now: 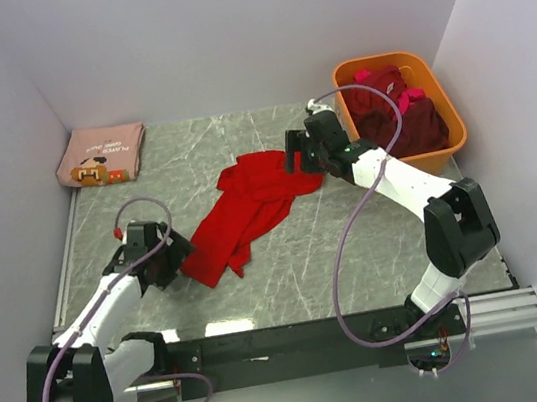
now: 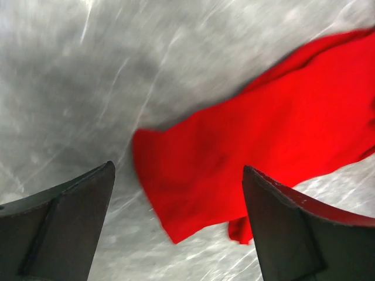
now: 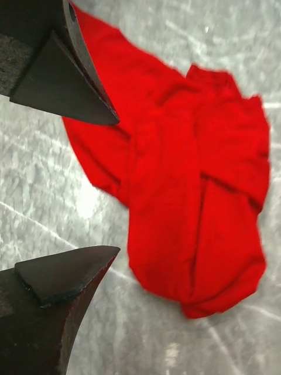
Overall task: Fold and stack the t-shirts
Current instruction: Flatten the tshirt out
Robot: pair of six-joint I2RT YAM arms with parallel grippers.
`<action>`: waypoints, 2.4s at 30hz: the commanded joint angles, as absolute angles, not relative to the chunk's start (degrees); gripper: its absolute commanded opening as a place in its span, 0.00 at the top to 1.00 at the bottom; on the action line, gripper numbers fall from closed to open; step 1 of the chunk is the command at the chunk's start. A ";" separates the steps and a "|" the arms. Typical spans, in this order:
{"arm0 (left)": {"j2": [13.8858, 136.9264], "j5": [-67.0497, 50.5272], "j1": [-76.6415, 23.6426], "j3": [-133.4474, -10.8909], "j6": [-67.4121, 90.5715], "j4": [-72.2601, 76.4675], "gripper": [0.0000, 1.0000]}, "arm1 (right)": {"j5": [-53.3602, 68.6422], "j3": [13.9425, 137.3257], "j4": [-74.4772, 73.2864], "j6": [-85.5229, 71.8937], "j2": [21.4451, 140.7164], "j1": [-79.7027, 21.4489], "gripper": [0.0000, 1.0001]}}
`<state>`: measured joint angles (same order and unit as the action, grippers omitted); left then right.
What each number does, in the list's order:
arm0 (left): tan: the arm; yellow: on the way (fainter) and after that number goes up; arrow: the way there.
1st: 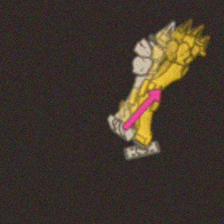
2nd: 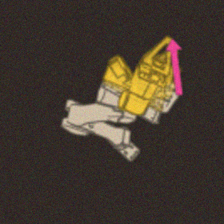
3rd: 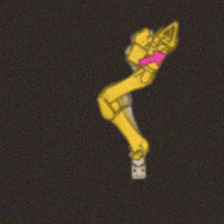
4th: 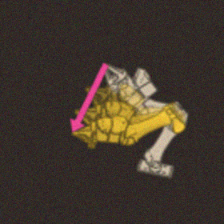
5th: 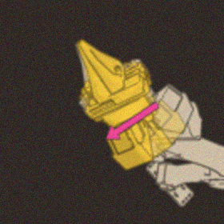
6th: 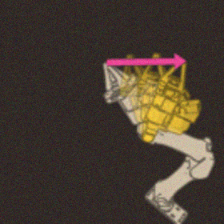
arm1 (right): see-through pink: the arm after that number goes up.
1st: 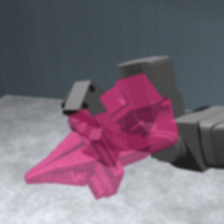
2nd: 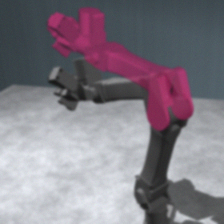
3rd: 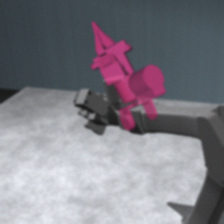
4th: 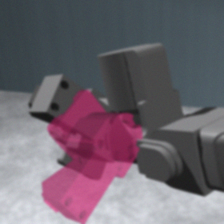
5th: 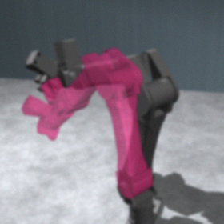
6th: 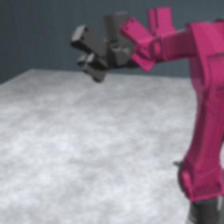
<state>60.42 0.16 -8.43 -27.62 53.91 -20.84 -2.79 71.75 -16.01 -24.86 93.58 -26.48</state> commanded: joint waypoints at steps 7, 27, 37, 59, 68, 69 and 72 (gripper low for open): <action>65.47 -6.07 -11.76 -23.65 56.25 -15.30 0.35 | -8.43 69.00 -16.26 -25.05 91.67 -26.46 0.11; 61.08 12.04 -11.69 -37.17 56.51 -30.67 0.99 | -11.95 72.85 -20.74 -26.53 100.79 -26.45 0.22; 64.07 10.37 -11.07 -38.85 56.34 -29.36 0.99 | -15.12 76.29 -22.24 -29.09 109.24 -25.40 0.28; 55.82 13.80 -10.99 -48.06 56.95 -29.27 0.99 | -13.45 74.09 -20.47 -26.63 93.88 -25.66 1.00; 46.16 19.59 -10.99 -57.20 58.27 -31.99 0.99 | -13.01 75.41 -23.03 -22.42 72.72 -26.89 1.00; 45.27 20.21 -10.99 -57.91 58.62 -32.25 0.99 | -12.75 75.41 -23.11 -22.15 70.86 -26.98 1.00; 41.14 22.67 -10.99 -60.90 59.41 -33.66 0.99 | -10.65 75.41 -24.69 -21.36 64.09 -26.98 1.00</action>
